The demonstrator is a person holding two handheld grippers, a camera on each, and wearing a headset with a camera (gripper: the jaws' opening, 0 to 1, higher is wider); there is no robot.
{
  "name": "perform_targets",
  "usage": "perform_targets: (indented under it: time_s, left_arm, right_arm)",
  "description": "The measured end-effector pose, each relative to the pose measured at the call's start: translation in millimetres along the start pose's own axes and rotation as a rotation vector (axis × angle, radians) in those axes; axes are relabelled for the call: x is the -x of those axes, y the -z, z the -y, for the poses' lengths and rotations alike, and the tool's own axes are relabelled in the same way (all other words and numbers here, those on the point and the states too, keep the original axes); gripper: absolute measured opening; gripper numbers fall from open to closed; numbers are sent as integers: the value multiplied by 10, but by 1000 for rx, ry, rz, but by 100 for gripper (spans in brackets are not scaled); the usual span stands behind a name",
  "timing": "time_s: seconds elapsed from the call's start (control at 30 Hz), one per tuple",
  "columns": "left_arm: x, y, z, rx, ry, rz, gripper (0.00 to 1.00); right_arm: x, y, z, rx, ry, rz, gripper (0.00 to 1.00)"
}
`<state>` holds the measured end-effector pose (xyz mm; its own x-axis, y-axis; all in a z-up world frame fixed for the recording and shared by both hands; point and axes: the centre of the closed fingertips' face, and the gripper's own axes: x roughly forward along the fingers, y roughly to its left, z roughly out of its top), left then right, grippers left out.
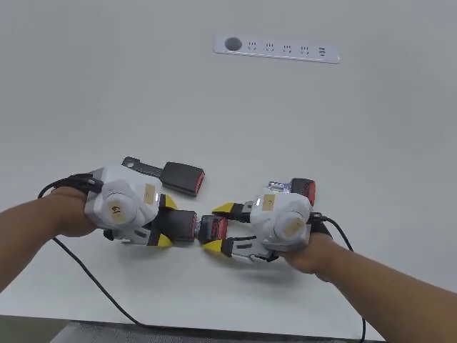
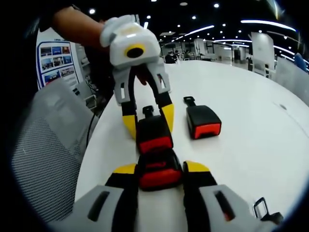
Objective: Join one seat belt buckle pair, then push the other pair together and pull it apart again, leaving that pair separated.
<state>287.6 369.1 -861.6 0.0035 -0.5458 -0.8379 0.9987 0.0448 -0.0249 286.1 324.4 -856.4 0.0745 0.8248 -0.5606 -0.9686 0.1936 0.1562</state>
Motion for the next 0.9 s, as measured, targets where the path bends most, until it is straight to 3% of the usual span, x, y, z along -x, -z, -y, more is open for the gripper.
perform_targets:
  time_s: [0.43, 0.77, 0.9]
  left_arm:
    - [11, 13, 8, -1, 2, 3, 34]
    - [23, 20, 21, 6, 8, 28, 35]
    - [27, 6, 44, 1, 1, 59, 35]
  right_arm:
    - [7, 6, 0, 13, 4, 2, 36]
    - [21, 19, 9, 18, -4, 33, 36]
    - [24, 9, 1, 30, -14, 44, 36]
